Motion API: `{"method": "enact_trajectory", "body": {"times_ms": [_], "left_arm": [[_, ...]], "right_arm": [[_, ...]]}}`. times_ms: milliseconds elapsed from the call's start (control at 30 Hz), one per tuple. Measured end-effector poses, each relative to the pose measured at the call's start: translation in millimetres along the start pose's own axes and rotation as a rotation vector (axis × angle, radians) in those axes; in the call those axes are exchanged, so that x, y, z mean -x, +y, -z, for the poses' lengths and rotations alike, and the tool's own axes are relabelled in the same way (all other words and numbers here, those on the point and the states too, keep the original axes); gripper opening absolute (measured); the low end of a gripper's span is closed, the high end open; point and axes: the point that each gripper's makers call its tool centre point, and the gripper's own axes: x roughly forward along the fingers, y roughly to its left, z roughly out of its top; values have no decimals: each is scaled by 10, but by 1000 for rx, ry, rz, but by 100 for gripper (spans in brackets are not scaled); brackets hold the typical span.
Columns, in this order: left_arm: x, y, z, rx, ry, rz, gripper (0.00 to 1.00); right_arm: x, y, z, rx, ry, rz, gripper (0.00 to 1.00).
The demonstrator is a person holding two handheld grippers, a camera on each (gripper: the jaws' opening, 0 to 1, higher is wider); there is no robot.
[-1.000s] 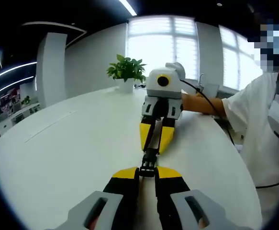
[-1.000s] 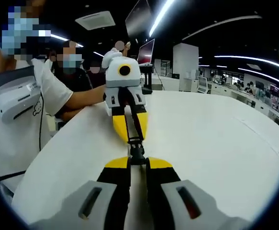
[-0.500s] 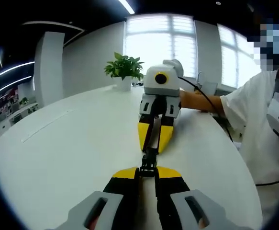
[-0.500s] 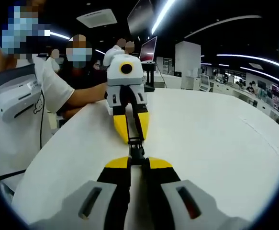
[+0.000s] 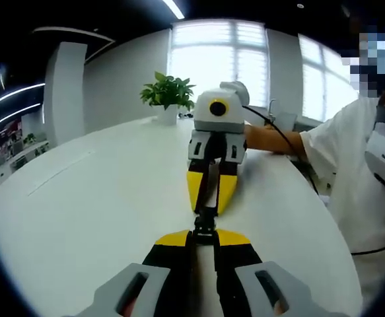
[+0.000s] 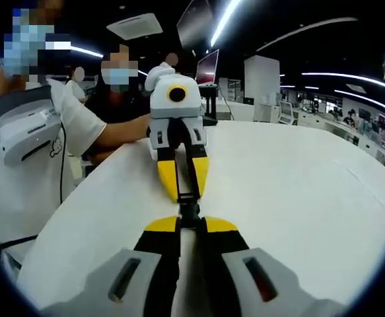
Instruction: Snap the two parts of the plastic buckle together until the buckle closes and remains connected.
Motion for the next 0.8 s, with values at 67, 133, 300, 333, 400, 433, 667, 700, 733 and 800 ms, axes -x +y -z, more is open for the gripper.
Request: {"method": "enact_trajectory", "body": {"times_ms": [67, 133, 300, 333, 400, 433, 667, 700, 733, 800], "left_arm": [[12, 14, 0, 5, -2, 2, 12], [19, 15, 3, 9, -3, 4, 12], [27, 9, 9, 8, -5, 3, 12], [27, 11, 10, 8, -5, 1, 12], [30, 14, 15, 8, -12, 2, 12], [32, 15, 12, 18, -18, 4, 12], [32, 16, 7, 27, -34, 1, 17], [35, 16, 9, 26, -35, 0, 17], [35, 16, 9, 26, -36, -1, 17], [35, 20, 8, 27, -36, -1, 16]], "right_arm": [[-1, -2, -4, -1, -2, -2, 11], [-6, 1, -4, -7, -5, -4, 11], [-8, -6, -10, 5, -1, -6, 11], [-8, -9, -12, 9, -1, -3, 11], [-7, -11, -11, 14, -3, -2, 11], [-6, -9, -9, 14, -4, -3, 11], [-8, -29, -16, 30, -22, 18, 15], [-9, -25, -16, 31, -22, 19, 14], [-10, -17, -17, 33, -22, 17, 13], [-15, -3, -18, 31, -25, 11, 12]]}}
